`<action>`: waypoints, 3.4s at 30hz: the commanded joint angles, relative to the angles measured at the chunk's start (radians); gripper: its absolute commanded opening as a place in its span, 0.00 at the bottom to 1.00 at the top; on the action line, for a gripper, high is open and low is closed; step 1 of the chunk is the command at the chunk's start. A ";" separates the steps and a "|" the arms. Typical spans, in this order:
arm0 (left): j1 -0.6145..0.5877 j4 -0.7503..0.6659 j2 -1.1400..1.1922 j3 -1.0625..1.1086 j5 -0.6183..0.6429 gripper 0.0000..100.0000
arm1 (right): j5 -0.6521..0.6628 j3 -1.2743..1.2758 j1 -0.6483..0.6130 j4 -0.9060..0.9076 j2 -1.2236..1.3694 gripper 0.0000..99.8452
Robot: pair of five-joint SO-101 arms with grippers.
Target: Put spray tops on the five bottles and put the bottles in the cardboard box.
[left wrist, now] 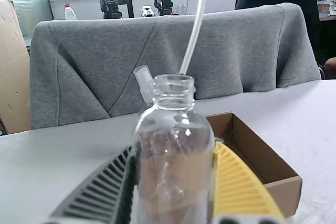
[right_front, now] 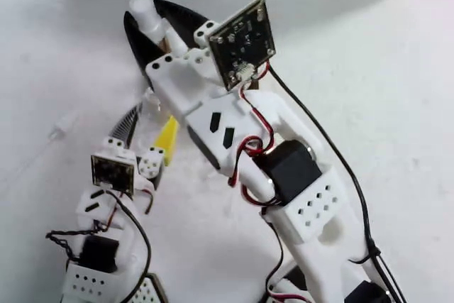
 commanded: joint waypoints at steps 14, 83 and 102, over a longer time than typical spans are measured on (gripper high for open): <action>-0.007 0.005 -0.012 -0.002 0.003 0.05 | -0.046 0.061 0.002 -0.036 -0.005 0.01; -0.039 0.017 -0.013 -0.020 0.014 0.05 | -0.166 -0.298 0.229 0.682 0.142 0.14; -0.093 0.052 -0.010 -0.107 0.210 0.05 | -0.167 0.227 0.277 0.707 0.119 0.05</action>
